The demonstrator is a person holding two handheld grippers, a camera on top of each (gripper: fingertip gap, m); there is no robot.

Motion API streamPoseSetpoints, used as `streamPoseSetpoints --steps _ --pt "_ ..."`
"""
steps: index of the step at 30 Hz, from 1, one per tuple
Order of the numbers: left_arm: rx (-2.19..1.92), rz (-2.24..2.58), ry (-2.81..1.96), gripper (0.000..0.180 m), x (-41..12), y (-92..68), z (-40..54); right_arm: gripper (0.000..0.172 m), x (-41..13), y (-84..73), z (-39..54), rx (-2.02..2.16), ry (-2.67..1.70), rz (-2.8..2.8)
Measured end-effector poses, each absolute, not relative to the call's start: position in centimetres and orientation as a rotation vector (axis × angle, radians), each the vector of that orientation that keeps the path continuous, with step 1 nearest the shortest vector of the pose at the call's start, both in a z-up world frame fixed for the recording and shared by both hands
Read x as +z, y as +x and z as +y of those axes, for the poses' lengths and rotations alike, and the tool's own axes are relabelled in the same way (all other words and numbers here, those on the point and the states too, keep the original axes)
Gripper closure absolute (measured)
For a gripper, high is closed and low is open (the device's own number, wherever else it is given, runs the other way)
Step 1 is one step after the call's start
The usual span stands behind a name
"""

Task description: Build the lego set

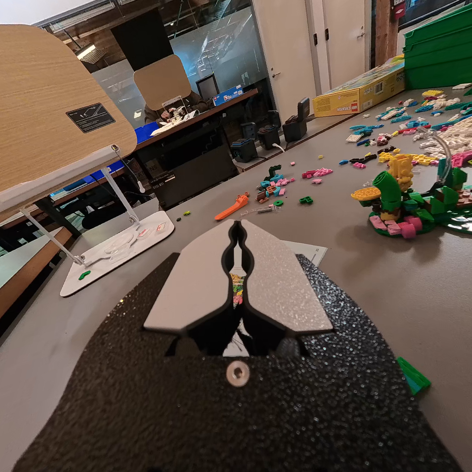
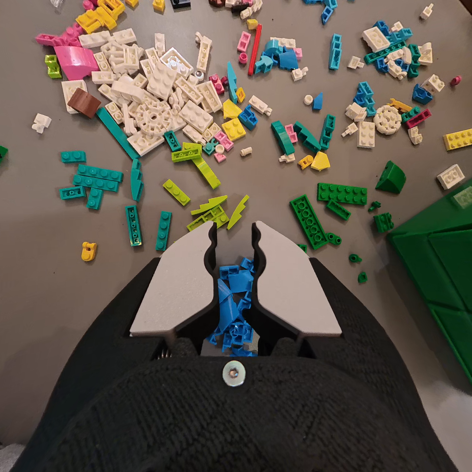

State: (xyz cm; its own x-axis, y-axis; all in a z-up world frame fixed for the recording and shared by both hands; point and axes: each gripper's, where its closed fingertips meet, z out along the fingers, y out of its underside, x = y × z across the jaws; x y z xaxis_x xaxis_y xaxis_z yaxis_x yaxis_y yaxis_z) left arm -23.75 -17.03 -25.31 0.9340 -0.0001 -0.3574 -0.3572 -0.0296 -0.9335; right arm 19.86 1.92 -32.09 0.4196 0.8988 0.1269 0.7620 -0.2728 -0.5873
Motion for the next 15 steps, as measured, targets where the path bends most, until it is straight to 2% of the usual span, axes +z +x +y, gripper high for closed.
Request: streamPoseSetpoints --steps 15 --pt "0.295 0.275 -1.574 0.180 -25.20 -23.76 -17.04 0.129 -31.27 20.32 2.63 0.262 -2.061 -1.358"
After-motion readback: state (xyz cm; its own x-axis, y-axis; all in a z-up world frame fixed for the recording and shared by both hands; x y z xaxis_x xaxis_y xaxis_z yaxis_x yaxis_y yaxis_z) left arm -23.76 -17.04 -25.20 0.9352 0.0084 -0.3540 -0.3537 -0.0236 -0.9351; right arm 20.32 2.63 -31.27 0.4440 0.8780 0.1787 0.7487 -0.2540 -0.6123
